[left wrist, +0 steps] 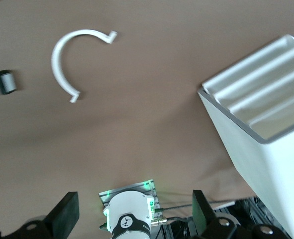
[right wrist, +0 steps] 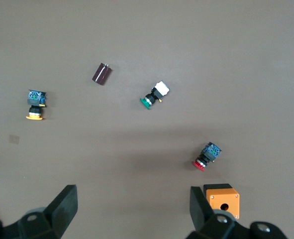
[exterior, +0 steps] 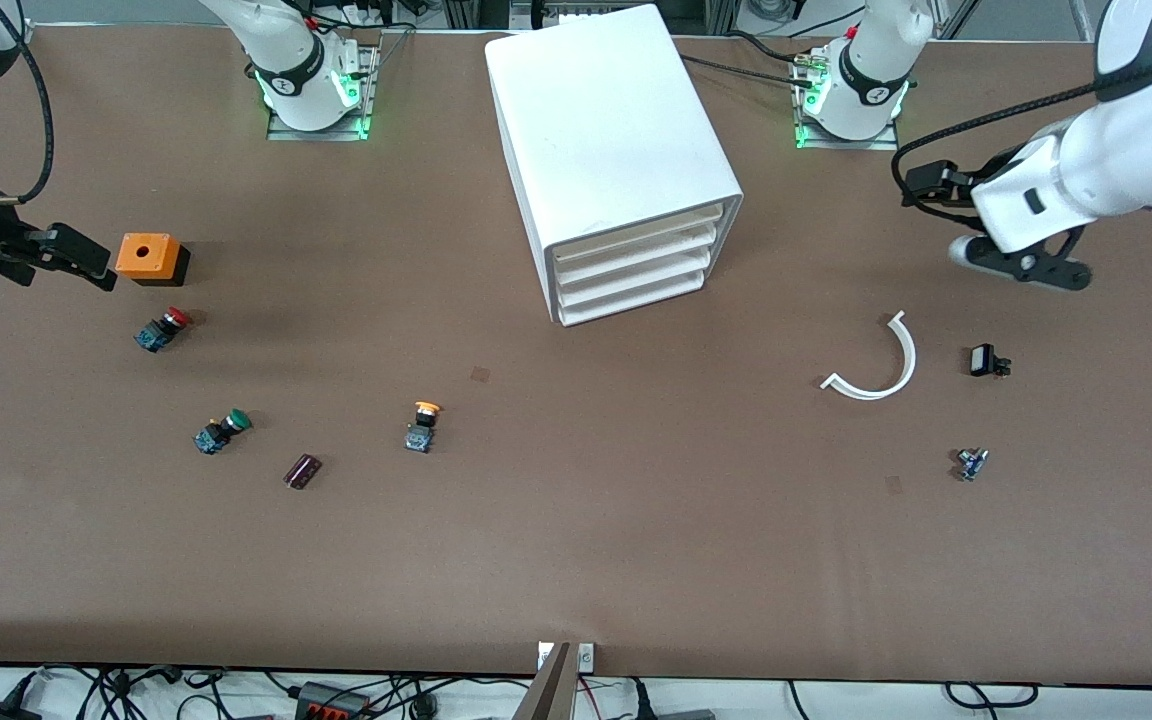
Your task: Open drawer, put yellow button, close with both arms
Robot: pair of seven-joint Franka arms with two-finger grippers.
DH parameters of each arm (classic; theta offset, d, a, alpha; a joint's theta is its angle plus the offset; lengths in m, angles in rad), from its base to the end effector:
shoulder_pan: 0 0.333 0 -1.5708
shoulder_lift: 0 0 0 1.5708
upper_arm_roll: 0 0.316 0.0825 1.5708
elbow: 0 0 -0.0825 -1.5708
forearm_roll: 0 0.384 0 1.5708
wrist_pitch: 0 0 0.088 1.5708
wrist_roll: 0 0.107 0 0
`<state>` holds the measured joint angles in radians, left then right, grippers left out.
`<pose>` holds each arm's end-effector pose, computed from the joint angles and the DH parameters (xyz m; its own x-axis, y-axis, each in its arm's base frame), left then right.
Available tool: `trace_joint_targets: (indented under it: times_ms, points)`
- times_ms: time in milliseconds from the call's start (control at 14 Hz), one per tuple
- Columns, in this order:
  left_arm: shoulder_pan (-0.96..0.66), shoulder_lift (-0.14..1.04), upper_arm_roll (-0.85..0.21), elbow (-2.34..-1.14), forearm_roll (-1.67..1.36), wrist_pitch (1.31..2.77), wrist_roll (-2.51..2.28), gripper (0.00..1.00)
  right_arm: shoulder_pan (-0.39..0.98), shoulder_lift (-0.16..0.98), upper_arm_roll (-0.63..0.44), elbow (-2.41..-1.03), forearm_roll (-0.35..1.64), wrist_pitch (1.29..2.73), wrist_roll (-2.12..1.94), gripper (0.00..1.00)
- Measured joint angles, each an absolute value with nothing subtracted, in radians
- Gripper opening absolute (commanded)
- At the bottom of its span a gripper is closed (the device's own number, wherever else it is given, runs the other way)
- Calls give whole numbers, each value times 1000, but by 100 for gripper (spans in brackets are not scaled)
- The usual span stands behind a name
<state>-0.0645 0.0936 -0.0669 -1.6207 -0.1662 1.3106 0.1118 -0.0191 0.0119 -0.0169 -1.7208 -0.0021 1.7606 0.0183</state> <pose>0.5354 -0.0904 0.5356 0.8890 -0.2732 -0.3675 -0.2058 -0.9553 0.2122 0.5691 -0.0206 0.5630 0.9982 -0.0539 0.0279 -0.0539 -0.9985 0.0018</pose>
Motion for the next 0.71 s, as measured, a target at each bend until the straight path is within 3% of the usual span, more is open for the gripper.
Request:
trace_joint_targets:
  times_ms: [357,714]
  points:
    - [-61,233,-65,-1620,-543,1334,205,100,45,146,-12,-1731,4,1793,17,100]
    - [-78,385,-67,-1625,-862,1337,417,100,187,327,-8,-1729,14,2030,59,100]
